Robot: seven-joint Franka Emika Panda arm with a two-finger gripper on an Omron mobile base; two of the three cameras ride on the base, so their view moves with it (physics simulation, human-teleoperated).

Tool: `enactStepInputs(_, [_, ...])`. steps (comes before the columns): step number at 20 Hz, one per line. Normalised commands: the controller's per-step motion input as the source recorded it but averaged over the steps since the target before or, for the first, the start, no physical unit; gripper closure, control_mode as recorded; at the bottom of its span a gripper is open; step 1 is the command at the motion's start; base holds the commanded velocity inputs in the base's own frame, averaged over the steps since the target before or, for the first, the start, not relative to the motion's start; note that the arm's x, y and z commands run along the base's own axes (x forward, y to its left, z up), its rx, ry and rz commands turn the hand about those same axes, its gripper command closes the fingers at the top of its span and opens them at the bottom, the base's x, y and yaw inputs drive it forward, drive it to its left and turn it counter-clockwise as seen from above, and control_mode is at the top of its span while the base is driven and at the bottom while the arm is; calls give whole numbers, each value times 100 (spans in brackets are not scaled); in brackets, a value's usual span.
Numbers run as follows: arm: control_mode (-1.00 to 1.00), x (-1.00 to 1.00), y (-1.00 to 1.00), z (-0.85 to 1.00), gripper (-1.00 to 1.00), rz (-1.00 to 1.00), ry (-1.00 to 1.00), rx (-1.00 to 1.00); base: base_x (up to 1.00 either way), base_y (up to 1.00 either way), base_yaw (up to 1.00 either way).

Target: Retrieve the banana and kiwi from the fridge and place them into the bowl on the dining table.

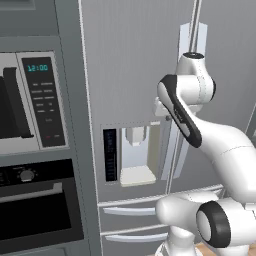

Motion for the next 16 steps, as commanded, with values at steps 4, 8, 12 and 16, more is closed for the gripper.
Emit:
enactStepInputs(4, [-100, -2, 0, 0, -100, 0, 0, 0, 0, 0, 0])
enactStepInputs(8, [-100, -3, 0, 0, -100, 0, 0, 0, 0, 0, 0])
enactStepInputs(12, [-100, -7, 0, 0, -100, 0, 0, 0, 0, 0, 0])
enactStepInputs(16, [-100, -19, -9, 0, -100, 0, -3, 0, 0, 0, 0])
